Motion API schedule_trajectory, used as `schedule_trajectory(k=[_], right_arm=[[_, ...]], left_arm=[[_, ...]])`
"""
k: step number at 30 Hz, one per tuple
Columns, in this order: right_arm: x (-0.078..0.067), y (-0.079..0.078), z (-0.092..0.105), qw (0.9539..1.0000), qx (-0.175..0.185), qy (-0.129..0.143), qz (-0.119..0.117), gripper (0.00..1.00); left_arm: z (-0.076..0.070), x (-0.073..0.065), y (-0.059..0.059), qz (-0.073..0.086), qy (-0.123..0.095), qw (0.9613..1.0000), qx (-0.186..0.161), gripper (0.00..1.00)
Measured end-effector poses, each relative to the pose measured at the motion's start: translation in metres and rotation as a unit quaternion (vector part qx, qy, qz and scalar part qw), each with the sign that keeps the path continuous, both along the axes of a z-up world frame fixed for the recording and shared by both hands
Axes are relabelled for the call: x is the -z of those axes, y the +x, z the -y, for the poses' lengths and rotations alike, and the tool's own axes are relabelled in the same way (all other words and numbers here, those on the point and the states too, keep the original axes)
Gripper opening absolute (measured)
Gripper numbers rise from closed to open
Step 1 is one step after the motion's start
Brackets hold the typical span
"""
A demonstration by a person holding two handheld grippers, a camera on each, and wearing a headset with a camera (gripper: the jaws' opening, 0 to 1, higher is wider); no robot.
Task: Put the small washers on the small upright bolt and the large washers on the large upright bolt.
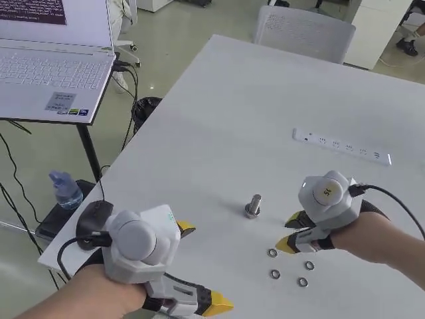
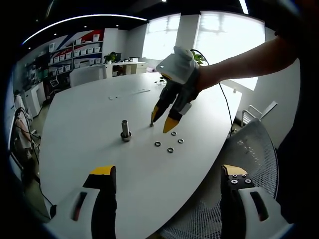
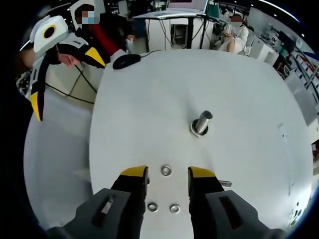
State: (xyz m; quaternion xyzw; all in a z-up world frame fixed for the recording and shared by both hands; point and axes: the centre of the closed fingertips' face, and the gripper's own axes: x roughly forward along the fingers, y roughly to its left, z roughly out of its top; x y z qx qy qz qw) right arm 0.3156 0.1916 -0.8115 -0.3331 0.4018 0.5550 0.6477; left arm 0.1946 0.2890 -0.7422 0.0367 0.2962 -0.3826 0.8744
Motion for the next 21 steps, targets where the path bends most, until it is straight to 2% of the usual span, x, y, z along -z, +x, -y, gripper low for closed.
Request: schedule_trajectory(k=[3, 5, 16, 21], right_arm=[[0.007, -0.002, 0.001, 1.0000, 0.001, -0.002, -0.001, 0.34], [0.011, -0.002, 0.001, 1.0000, 0.000, 0.001, 0.007, 0.34], [0.033, -0.003, 0.001, 0.9999, 0.005, -0.011, 0.005, 0.30], [0.040, -0.003, 0.004, 0.9998, 0.011, -0.014, 0.001, 0.29]], left_arm=[[0.001, 0.001, -0.001, 0.000, 0.001, 1.0000, 0.002, 0.86], [0.001, 0.000, -0.001, 0.001, 0.002, 1.0000, 0.003, 0.87], [0.002, 0.002, 0.003, -0.001, 0.006, 1.0000, 0.008, 0.87], [0.005, -0.002, 0.007, 0.001, -0.003, 1.0000, 0.009, 0.87]])
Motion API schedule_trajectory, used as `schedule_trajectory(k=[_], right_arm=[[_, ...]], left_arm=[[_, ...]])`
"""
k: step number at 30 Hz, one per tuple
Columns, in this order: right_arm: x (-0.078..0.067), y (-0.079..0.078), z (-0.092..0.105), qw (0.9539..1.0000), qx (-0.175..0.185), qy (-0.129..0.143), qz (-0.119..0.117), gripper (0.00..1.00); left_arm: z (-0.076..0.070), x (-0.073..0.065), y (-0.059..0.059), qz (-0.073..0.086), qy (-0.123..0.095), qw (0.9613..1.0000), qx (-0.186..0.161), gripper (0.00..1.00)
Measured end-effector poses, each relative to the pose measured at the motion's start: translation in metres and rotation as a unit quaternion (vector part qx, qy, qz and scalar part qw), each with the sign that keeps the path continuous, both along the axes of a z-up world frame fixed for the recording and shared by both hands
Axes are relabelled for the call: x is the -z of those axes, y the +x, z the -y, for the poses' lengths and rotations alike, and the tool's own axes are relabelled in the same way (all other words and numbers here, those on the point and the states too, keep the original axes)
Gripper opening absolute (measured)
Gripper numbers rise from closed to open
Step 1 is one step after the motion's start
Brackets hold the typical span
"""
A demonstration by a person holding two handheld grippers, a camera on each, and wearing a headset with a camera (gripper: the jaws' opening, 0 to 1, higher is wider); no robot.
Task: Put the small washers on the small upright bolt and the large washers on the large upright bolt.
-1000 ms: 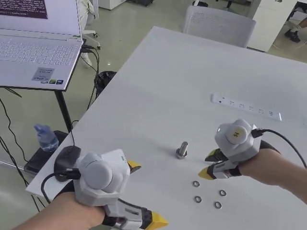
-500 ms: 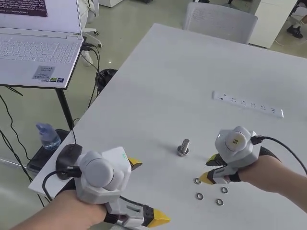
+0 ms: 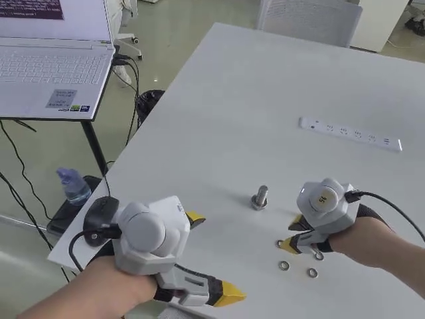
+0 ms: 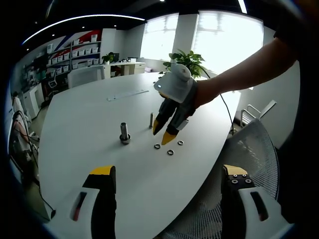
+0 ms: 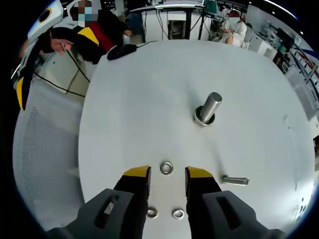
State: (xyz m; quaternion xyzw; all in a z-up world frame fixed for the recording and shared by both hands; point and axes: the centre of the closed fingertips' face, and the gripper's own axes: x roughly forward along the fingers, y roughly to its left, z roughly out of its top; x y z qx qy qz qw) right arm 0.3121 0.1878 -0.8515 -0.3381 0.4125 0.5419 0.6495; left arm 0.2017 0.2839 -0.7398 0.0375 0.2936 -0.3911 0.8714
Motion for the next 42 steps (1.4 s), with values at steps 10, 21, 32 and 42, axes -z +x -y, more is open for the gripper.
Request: schedule_trajectory(k=[10, 21, 32, 42], right_arm=[[0.011, 0.002, 0.001, 1.0000, 0.003, -0.007, 0.001, 0.26], [0.020, 0.001, 0.000, 0.9999, 0.002, -0.016, 0.003, 0.24], [0.024, 0.001, -0.002, 0.9997, -0.001, -0.023, 0.009, 0.22], [0.024, 0.001, -0.002, 0.9994, -0.011, -0.030, 0.010, 0.18]], left_arm=[[-0.001, 0.004, 0.004, -0.002, 0.009, 0.9999, 0.004, 0.86], [-0.004, 0.003, 0.003, -0.005, 0.006, 0.9999, 0.006, 0.85], [-0.007, 0.004, 0.003, -0.008, 0.009, 0.9999, 0.007, 0.83], [-0.007, 0.004, 0.005, -0.008, 0.008, 0.9999, 0.007, 0.82]])
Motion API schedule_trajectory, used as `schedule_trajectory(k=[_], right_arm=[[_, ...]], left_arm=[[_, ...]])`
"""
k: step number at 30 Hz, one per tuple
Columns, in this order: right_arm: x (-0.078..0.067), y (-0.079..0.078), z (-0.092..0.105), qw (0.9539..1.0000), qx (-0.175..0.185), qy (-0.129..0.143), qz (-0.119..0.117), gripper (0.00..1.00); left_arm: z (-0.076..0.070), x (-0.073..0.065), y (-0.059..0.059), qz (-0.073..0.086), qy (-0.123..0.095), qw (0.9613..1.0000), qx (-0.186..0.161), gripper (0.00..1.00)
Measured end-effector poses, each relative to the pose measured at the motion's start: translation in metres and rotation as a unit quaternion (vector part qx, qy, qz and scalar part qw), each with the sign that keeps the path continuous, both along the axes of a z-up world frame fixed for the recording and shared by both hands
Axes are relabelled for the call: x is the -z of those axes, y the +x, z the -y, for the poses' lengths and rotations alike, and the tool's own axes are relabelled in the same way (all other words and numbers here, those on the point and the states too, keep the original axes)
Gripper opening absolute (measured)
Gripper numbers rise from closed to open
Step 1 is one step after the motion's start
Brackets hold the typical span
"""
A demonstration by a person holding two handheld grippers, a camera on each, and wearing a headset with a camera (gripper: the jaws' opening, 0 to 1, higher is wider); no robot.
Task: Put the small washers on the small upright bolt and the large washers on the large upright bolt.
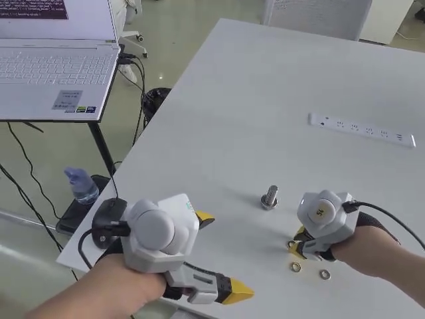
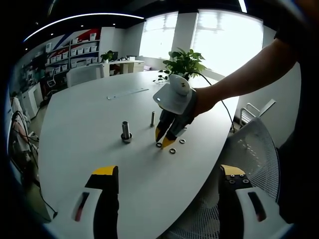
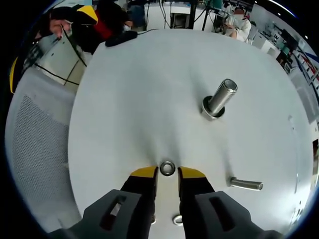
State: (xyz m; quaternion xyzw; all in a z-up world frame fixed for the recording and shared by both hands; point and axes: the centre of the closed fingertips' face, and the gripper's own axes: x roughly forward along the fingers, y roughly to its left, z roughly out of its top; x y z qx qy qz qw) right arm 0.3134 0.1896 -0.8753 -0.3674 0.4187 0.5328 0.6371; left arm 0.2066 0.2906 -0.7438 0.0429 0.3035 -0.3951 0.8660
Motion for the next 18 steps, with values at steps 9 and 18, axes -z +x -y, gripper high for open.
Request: schedule_trajectory(k=[9, 18], right_arm=[[0.0014, -0.0004, 0.0006, 1.0000, -0.001, -0.008, -0.003, 0.14], [0.0014, 0.0003, 0.0009, 0.9996, 0.015, -0.021, -0.012, 0.13]], left_arm=[[-0.0006, 0.0011, -0.0014, -0.002, 0.000, 1.0000, -0.002, 0.80], [0.0022, 0.0009, -0.0022, -0.003, -0.002, 1.0000, 0.000, 0.79]])
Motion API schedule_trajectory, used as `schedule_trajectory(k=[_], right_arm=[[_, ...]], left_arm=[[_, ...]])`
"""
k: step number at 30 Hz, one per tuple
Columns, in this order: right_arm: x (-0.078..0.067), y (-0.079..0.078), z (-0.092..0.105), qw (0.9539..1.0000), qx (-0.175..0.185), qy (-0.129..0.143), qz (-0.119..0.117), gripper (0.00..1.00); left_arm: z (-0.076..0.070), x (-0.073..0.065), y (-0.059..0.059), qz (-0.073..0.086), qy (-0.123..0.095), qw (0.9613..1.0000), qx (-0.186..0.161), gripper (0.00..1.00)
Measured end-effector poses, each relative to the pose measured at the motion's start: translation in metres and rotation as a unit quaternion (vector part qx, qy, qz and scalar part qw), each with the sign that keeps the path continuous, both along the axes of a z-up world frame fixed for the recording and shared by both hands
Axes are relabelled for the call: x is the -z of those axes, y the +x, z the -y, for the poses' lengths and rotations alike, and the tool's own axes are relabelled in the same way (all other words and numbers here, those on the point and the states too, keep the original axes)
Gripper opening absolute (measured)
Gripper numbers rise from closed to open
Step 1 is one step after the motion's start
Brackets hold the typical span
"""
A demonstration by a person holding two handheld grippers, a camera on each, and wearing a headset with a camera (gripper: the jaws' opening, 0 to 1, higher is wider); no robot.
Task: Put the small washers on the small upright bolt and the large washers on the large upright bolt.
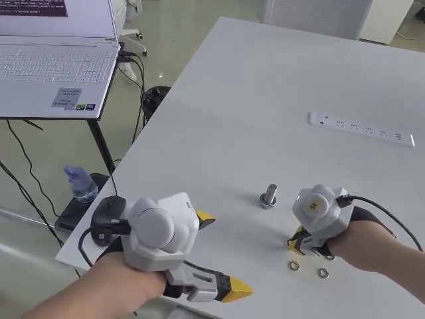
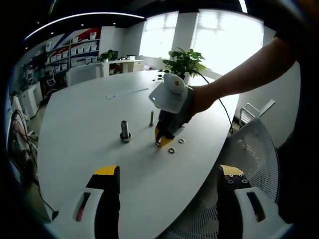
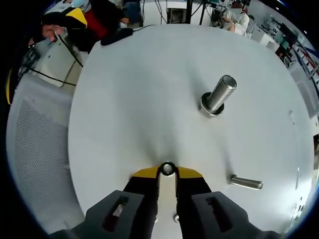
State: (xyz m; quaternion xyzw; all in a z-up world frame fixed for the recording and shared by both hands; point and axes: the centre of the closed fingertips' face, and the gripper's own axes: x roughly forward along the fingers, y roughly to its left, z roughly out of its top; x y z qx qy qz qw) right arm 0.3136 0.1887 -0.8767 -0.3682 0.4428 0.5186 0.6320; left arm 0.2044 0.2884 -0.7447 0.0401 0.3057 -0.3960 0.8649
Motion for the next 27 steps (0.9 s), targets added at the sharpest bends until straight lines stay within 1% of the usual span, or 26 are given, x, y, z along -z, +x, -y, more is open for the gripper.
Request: schedule_trajectory(k=[4, 5, 6, 8, 10, 13, 15, 17, 20, 27], right_arm=[[0.000, 0.000, 0.000, 0.9999, 0.008, 0.006, -0.004, 0.13], [0.000, -0.001, 0.000, 0.9999, 0.008, 0.010, -0.005, 0.13], [-0.001, -0.003, -0.002, 0.9997, 0.006, 0.022, -0.010, 0.13], [-0.001, -0.002, 0.000, 0.9998, 0.005, 0.018, -0.004, 0.13], [-0.002, -0.002, 0.000, 0.9997, 0.010, 0.022, -0.006, 0.13], [-0.003, -0.002, 0.002, 0.9997, 0.010, 0.021, -0.006, 0.12], [-0.007, -0.002, 0.004, 0.9996, 0.013, 0.022, -0.008, 0.12], [-0.010, 0.000, 0.005, 0.9996, 0.015, 0.024, -0.006, 0.12], [-0.012, 0.000, 0.008, 0.9994, 0.018, 0.026, -0.008, 0.12], [-0.027, 0.005, 0.022, 0.9992, 0.030, 0.025, -0.003, 0.12]], left_arm=[[-0.002, -0.002, 0.001, 0.002, 0.000, 1.0000, -0.002, 0.79], [-0.002, -0.002, 0.001, 0.003, 0.000, 1.0000, -0.003, 0.79], [-0.003, -0.003, 0.002, 0.003, 0.000, 1.0000, -0.004, 0.79], [-0.004, -0.003, 0.002, 0.004, 0.001, 1.0000, -0.005, 0.80], [-0.004, -0.003, 0.003, 0.007, 0.004, 1.0000, -0.005, 0.80], [-0.003, -0.003, 0.003, 0.005, 0.000, 1.0000, -0.005, 0.80], [-0.001, -0.002, 0.002, 0.005, 0.004, 1.0000, -0.002, 0.80], [0.000, -0.002, 0.003, 0.005, 0.002, 1.0000, -0.001, 0.80], [0.001, -0.003, 0.004, 0.006, 0.002, 1.0000, -0.001, 0.80], [0.002, -0.006, 0.006, 0.009, 0.002, 1.0000, 0.000, 0.79]])
